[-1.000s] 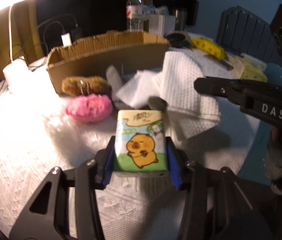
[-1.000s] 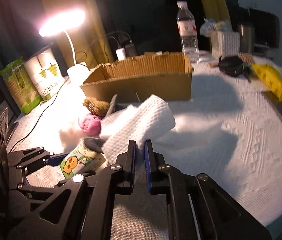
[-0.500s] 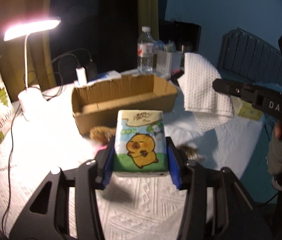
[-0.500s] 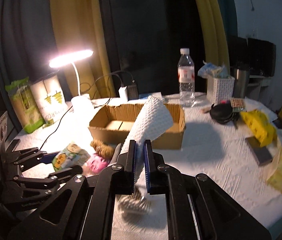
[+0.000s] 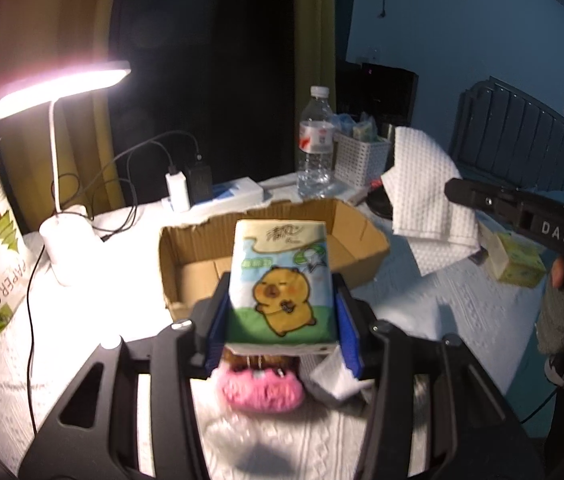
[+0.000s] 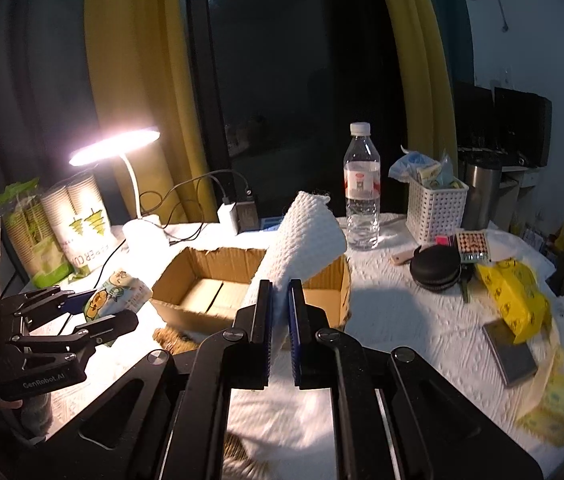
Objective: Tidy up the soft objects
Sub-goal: 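Carry the tissue pack and paper towel into the cardboard box and release both, then move the left tool to the bubble wrap while the right tool reaches another white towel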
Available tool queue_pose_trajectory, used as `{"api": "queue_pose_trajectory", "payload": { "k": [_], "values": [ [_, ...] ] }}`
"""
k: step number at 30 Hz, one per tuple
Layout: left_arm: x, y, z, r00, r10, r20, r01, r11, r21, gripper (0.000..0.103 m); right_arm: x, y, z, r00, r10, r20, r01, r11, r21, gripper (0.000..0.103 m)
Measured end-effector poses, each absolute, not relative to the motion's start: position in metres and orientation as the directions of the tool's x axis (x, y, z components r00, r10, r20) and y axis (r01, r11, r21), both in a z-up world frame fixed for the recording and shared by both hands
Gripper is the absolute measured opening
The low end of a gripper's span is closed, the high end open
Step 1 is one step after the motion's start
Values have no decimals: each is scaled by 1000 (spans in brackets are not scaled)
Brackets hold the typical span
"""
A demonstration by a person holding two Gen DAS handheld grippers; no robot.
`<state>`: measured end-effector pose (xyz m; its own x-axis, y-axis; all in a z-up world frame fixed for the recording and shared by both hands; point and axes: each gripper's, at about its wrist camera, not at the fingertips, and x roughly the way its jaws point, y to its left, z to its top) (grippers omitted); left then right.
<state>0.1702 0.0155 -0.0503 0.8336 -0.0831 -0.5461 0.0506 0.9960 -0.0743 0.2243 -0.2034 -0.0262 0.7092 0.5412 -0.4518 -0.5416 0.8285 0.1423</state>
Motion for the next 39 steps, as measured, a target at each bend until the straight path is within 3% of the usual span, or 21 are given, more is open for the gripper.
{"api": "queue_pose_trajectory", "payload": {
  "k": [11,19,21,23,25,26,39],
  "values": [
    [228,27,-58,826,-21,-564,-16,998,-59,47,282,-198,-37,684,564,-462,-559,813,164,9],
    [262,44,-84,774,12,-633,-77,994,-75,48,322,-184,-64,638,560,-529,-557,809,185,9],
    [266,46,-88,764,12,-645,-85,993,-82,53,329,-179,-72,625,555,-548,-554,811,189,9],
    [268,48,-90,758,9,-652,-88,992,-89,56,334,-175,-77,616,550,-564,-549,813,194,13],
    [267,48,-90,757,9,-653,-88,992,-88,70,337,-173,-79,612,541,-577,-540,819,195,32],
    [266,48,-90,759,8,-651,-88,992,-91,72,338,-173,-80,613,537,-580,-534,822,197,35],
    [228,48,-70,794,12,-607,-90,991,-98,72,306,-185,-65,645,512,-568,-512,841,176,35]
  ]
}}
